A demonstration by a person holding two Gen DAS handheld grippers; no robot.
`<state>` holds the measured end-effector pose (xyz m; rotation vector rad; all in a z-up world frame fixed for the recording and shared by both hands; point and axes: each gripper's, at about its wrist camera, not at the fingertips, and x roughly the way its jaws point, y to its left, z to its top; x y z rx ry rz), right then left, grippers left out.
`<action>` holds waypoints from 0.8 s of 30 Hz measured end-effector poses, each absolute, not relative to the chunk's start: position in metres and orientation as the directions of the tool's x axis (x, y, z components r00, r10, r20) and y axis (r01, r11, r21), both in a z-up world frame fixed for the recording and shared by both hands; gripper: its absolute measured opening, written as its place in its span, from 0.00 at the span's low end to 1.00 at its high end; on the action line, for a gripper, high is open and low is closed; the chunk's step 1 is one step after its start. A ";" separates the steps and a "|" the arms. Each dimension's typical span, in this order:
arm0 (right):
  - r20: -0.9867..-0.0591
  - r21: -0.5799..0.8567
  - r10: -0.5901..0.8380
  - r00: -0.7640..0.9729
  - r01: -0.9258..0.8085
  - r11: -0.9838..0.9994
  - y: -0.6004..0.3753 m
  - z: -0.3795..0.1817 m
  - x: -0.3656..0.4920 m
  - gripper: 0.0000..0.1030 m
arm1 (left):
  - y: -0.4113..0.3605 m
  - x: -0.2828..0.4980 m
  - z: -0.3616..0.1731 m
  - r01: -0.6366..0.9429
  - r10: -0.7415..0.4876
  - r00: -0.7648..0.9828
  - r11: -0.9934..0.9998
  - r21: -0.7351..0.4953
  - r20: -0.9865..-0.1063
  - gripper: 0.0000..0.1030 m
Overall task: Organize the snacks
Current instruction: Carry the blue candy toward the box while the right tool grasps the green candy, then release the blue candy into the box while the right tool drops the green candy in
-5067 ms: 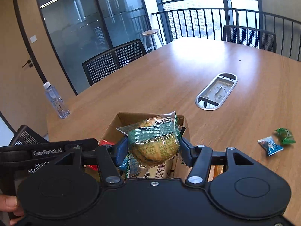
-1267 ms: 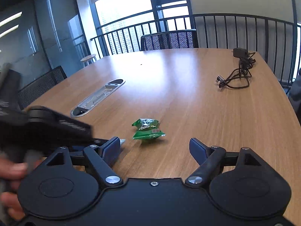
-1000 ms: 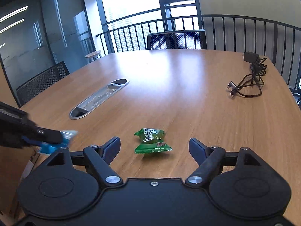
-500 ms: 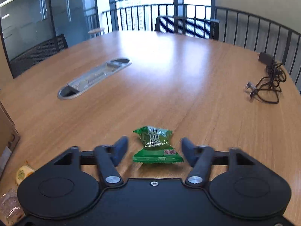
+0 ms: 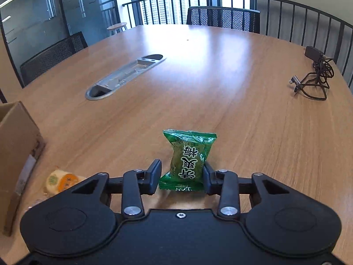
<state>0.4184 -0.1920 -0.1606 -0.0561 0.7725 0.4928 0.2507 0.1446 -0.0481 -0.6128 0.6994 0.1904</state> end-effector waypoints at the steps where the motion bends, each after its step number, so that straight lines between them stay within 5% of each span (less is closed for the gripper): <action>1: -0.677 0.132 0.412 0.611 -0.450 0.883 -0.191 -0.155 0.415 0.36 | 0.144 0.250 -0.048 -0.360 -0.034 0.757 0.812 -0.460 -0.653 0.19; 24: -0.577 0.207 0.640 0.507 -0.668 0.715 -0.085 -0.041 0.317 0.36 | 0.170 0.212 -0.048 -0.380 -0.028 0.747 0.802 -0.462 -0.664 0.20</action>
